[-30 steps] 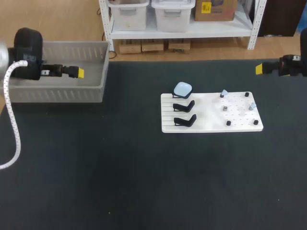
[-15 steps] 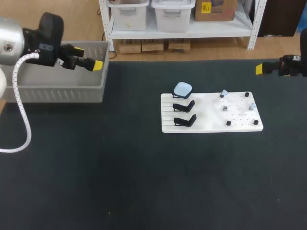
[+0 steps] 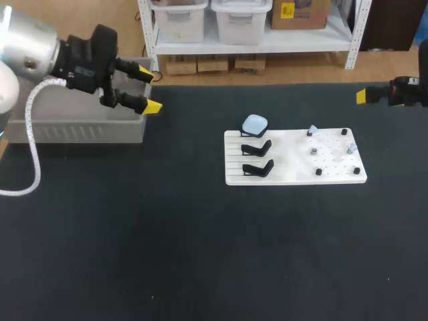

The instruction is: Pick up each earbud case from the left stands, insert the matching earbuds, close the lid, and place the case in the box.

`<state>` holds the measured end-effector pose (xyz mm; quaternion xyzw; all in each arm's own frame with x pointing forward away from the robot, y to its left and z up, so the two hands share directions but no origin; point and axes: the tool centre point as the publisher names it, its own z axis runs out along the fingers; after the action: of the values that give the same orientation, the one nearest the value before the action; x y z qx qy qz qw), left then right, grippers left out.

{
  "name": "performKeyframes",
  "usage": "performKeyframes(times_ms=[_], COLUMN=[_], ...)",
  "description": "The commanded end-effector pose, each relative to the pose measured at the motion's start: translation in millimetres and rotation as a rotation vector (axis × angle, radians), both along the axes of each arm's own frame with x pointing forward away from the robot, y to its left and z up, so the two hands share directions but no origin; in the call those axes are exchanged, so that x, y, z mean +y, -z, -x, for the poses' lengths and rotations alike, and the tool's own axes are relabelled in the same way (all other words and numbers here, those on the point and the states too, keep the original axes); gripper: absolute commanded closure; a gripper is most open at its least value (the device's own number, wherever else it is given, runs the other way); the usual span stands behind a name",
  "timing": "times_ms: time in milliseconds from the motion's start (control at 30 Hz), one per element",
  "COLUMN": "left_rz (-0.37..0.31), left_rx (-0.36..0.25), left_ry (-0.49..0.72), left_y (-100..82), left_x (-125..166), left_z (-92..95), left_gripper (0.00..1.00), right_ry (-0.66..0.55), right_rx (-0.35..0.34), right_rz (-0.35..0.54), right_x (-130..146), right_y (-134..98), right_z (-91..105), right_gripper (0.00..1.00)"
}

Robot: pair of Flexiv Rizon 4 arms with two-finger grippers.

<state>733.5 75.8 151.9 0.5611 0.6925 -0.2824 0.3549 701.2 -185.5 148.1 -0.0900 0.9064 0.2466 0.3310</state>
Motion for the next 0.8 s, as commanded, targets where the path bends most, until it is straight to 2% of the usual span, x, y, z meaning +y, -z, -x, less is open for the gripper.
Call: performKeyframes(times_ms=[33, 700, 800], left_rz=[0.004, 0.007, 0.038], left_rx=[0.072, 0.083, 0.076], left_ry=[0.123, 0.141, 0.151], left_y=[5.6, 6.6, 14.4], left_x=[-9.8, -12.3, -15.7], left_z=[-12.2, -12.3, -11.2], left_gripper=[0.0, 0.0, 0.0], right_ry=[0.001, 0.001, 0.001], right_rx=[0.001, 0.001, 0.001], right_rz=[0.002, 0.002, 0.002], right_x=[0.1, 0.1, 0.1], right_y=[-0.6, -0.6, -0.6], right_z=[0.3, 0.3, 0.3], right_gripper=[0.0, 0.0, 0.0])
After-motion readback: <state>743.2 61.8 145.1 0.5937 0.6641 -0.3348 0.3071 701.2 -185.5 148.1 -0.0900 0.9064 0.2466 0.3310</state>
